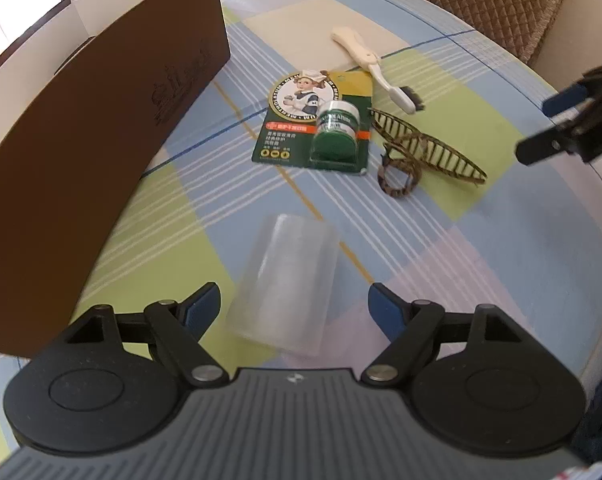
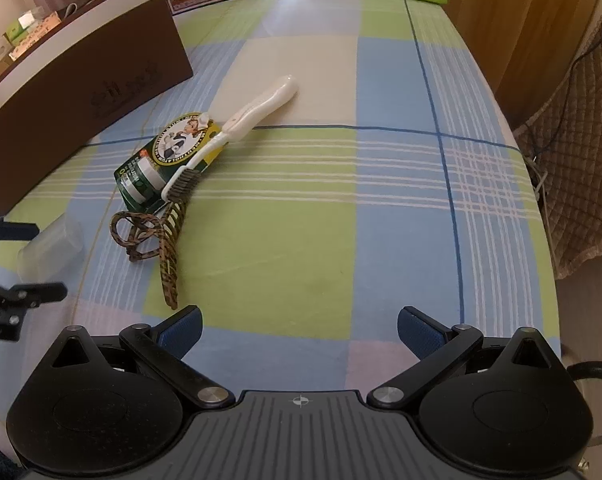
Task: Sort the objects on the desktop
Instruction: 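Reach the left gripper to the clear cup and grasp it, then carry the clear cup with the left gripper while the right grasps the white toothbrush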
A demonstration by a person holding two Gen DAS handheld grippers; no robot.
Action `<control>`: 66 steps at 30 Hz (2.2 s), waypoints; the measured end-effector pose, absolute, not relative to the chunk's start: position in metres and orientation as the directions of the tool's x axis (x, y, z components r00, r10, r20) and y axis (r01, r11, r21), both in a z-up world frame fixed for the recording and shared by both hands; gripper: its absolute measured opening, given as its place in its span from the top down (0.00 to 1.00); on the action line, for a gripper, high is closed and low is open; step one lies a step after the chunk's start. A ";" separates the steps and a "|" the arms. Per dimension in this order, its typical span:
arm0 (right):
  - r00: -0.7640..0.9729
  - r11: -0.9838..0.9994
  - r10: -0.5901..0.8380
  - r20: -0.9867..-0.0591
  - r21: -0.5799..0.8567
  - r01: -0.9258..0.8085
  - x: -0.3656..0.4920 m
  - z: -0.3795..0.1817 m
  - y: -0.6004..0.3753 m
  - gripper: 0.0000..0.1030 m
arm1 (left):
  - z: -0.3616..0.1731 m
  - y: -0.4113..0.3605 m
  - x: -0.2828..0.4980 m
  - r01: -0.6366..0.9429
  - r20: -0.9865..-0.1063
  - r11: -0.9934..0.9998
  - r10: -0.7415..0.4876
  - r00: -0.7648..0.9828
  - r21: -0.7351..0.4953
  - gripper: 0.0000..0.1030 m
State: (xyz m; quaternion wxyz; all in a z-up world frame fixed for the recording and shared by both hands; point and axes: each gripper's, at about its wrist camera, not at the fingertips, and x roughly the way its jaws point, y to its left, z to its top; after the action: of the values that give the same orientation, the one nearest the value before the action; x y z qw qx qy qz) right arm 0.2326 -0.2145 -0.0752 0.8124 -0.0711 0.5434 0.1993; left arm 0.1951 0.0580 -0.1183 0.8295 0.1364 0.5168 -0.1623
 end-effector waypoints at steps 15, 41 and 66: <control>0.405 0.885 0.342 -0.848 0.146 -0.442 0.243 -0.066 -0.198 0.02 | -0.120 0.096 0.213 0.131 -0.893 0.987 0.024 0.449 0.092 0.53; 0.339 0.899 0.436 -0.834 0.384 -0.213 0.367 -0.098 -0.143 0.86 | -0.110 0.149 0.202 -0.113 -0.878 0.993 0.079 0.471 0.029 0.53; 0.366 0.749 0.650 -0.667 0.481 -0.455 0.309 0.010 -0.142 0.88 | -0.029 0.142 0.177 -0.117 -0.773 0.992 0.034 0.633 -0.052 0.53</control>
State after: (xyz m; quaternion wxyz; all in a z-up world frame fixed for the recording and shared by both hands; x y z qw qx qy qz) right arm 0.3093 -0.1416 0.0100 0.8193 0.1077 0.4511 0.3372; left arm 0.1767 0.1417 -0.0292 0.9024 -0.0487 0.4261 0.0416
